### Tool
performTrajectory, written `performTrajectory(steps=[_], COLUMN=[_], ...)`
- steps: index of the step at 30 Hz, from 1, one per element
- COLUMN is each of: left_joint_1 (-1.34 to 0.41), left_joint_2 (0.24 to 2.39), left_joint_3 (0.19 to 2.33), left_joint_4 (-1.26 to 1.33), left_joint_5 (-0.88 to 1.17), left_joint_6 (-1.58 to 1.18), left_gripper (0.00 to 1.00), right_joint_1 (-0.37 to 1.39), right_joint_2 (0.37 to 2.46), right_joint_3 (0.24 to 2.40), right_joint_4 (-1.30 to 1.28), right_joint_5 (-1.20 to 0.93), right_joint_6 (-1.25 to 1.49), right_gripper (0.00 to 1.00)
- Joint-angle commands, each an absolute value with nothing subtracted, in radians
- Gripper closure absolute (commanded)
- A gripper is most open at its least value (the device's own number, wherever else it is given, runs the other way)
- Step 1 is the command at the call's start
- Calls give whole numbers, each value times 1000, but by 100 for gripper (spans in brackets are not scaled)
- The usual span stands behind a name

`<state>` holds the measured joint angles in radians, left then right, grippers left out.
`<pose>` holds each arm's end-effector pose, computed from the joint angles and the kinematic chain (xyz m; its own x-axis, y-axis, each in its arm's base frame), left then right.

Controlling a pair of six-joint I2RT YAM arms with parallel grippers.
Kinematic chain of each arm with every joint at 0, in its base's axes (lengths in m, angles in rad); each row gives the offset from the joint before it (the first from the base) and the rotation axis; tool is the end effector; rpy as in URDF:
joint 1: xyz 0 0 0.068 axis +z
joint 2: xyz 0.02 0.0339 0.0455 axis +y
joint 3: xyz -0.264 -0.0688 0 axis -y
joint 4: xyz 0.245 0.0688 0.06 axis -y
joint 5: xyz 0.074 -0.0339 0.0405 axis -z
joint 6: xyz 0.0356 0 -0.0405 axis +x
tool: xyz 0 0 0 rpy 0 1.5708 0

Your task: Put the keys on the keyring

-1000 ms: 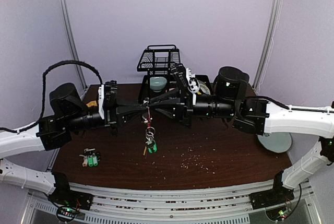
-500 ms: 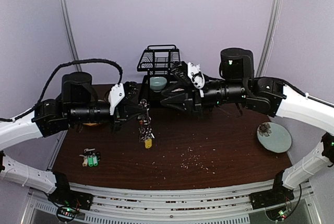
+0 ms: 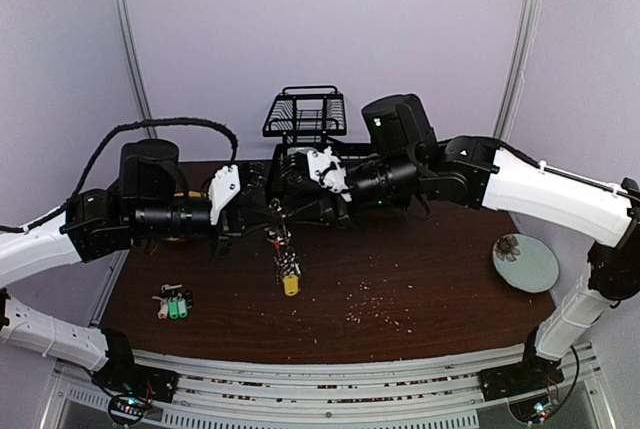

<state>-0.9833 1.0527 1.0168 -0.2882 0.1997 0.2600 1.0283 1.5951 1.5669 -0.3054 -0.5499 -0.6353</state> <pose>0.1269 -0.2032 0.3593 0.0659 0.3556 -0.9323 0.9345 0.3056 0.1826 0.1759 0.3279 0.3963 0.4485 -0.2360 -0.8621 -0.8932 -0.1525 -0.4230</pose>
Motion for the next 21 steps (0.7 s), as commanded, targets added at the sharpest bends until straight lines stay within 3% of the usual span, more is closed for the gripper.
performTrajectory(steps=[1,8,12,21], left_joint_1=[-981,-982,-981,-980], left_joint_2=[1042,1037,1038,1012], left_joint_3=[1042,1036,1035,986], left_joint_4=[-220,-220,-219,-171], left_joint_5=[224,225,231,253], left_joint_6=[267,276,279,263], left_gripper=[100,100,100,100], right_joint_1=[1047,1061,1066,1066], right_joint_2=[1608,1632,1660,1640], right_joint_3=[1614,1639,1688,1685], right_joint_4=[-337,-379,-441,-415], right_joint_5=[-543,-506,-484,-434], right_joint_6=[-675,-698,-716,-639], right_gripper=[77,81,99,100])
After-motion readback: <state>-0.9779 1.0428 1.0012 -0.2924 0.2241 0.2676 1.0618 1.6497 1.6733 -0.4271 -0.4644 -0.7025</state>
